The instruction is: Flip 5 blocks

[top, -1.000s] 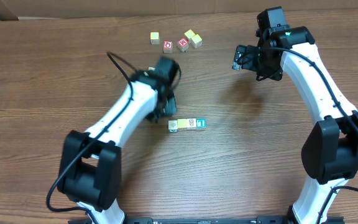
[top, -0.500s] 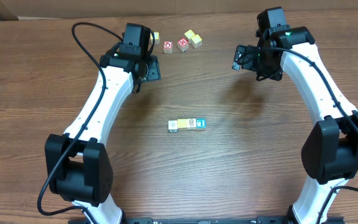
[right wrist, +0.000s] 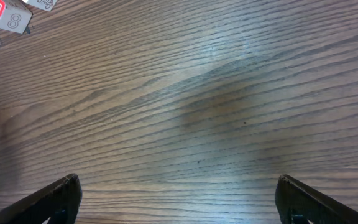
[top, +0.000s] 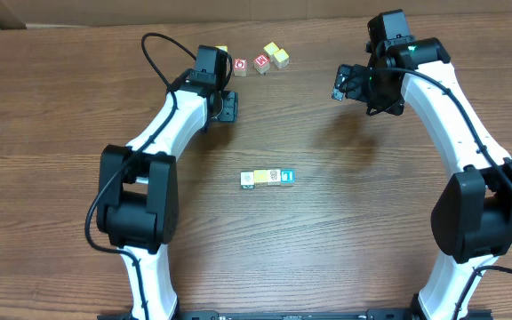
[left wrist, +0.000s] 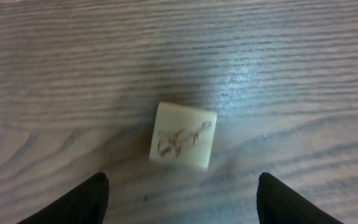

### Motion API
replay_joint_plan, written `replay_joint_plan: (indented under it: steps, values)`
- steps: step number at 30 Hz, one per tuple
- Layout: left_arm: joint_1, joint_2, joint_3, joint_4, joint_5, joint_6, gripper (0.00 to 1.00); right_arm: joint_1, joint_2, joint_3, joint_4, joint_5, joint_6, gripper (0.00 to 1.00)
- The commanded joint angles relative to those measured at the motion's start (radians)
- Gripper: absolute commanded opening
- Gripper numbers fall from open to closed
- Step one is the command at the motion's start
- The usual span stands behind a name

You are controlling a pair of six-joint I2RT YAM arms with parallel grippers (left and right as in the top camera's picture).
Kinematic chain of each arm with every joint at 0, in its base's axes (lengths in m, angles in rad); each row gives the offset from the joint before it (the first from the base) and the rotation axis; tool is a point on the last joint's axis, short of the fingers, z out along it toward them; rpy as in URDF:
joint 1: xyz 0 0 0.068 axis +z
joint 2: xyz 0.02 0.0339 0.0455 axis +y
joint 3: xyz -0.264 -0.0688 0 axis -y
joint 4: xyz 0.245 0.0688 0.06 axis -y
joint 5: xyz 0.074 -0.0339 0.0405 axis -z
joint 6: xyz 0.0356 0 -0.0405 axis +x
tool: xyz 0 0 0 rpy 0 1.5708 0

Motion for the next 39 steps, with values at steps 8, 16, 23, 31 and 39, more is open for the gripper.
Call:
replay_joint_plan:
  steps: [8,16,23,31,39]
  values:
    - [0.000,0.076,0.009,0.119,-0.002,0.064,0.55,0.001,-0.002,0.008,0.002,-0.006,-0.008,1.00]
    - [0.000,0.082,0.009,0.143,-0.002,0.063,0.45,0.001,-0.002,0.008,0.002,-0.006,-0.008,1.00]
    - [0.000,0.082,0.007,0.143,-0.002,0.063,0.39,0.001,-0.002,0.008,0.002,-0.006,-0.008,1.00]
    - [0.000,0.082,0.005,0.140,-0.002,0.062,0.35,0.001,-0.002,0.008,0.002,-0.006,-0.008,1.00]
    - [0.000,0.082,-0.005,0.129,-0.002,0.063,0.35,0.001,-0.002,0.008,0.002,-0.006,-0.008,1.00]
